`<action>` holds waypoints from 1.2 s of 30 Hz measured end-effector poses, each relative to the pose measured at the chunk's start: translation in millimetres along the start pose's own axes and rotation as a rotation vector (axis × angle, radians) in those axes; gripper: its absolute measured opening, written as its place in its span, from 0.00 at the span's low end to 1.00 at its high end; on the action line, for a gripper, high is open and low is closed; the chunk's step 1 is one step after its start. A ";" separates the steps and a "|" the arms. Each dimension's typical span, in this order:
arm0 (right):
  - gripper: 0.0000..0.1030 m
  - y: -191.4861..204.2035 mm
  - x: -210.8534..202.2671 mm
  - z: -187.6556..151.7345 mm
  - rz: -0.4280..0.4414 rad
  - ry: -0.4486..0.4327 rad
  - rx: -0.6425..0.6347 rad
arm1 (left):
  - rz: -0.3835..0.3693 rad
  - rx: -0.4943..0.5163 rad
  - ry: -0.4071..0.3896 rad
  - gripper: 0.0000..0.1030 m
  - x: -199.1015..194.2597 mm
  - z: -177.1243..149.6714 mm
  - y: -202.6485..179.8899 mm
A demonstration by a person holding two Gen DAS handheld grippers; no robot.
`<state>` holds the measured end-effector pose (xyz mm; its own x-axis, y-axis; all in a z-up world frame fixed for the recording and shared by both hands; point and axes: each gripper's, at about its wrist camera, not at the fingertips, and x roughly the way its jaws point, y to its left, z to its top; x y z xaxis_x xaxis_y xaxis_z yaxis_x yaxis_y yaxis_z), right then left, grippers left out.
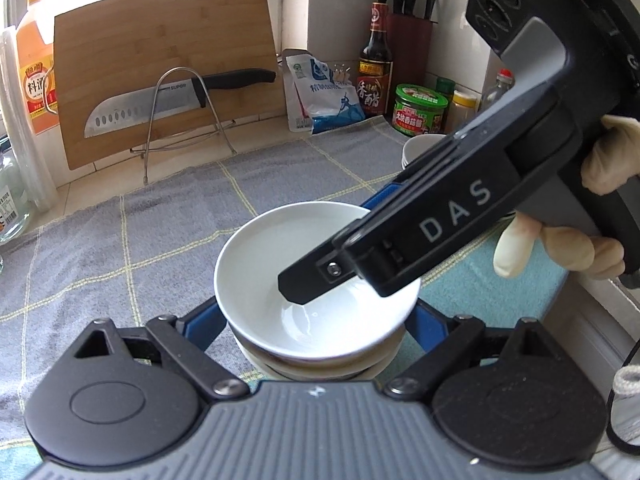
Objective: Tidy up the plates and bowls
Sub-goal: 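Carry the bowl and lower it into the nested bowls with the right gripper, then grasp the stacked bowls with both grippers from opposite rims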
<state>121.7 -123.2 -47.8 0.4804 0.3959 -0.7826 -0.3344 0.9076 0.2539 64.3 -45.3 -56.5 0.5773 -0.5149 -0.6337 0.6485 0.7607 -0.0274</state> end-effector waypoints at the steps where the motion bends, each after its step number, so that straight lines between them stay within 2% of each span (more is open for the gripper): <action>1: 0.74 0.2 0.1 0.2 -0.002 -0.002 0.001 | 0.000 0.000 -0.001 0.92 -0.6 -0.1 0.0; 11: 0.79 1.6 0.9 2.4 -0.003 -0.006 -0.004 | -0.024 0.004 0.009 0.95 -0.9 -3.3 1.1; 16: 0.86 4.3 0.0 4.0 -0.024 -0.023 -0.022 | -0.032 0.003 0.008 0.96 -2.6 -4.3 0.7; 21: 0.86 5.1 -9.0 8.1 -0.013 -0.072 -0.026 | -0.036 0.000 0.007 0.96 -4.8 -5.3 1.3; 26: 0.86 8.9 -18.6 9.1 0.060 -0.129 -0.030 | -0.035 -0.001 0.002 0.96 -7.9 -6.3 0.7; 33: 0.86 5.6 -6.6 6.4 0.063 -0.091 -0.022 | -0.048 0.010 -0.019 0.96 -16.1 -8.7 3.2; 36: 0.87 6.5 -12.1 5.7 0.054 -0.103 -0.037 | -0.058 0.024 -0.041 0.97 -21.7 -13.5 7.4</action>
<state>118.3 -121.3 -33.5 0.5410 0.4576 -0.7056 -0.3904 0.8798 0.2713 49.9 -23.2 -53.4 0.5575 -0.5740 -0.5998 0.6931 0.7195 -0.0443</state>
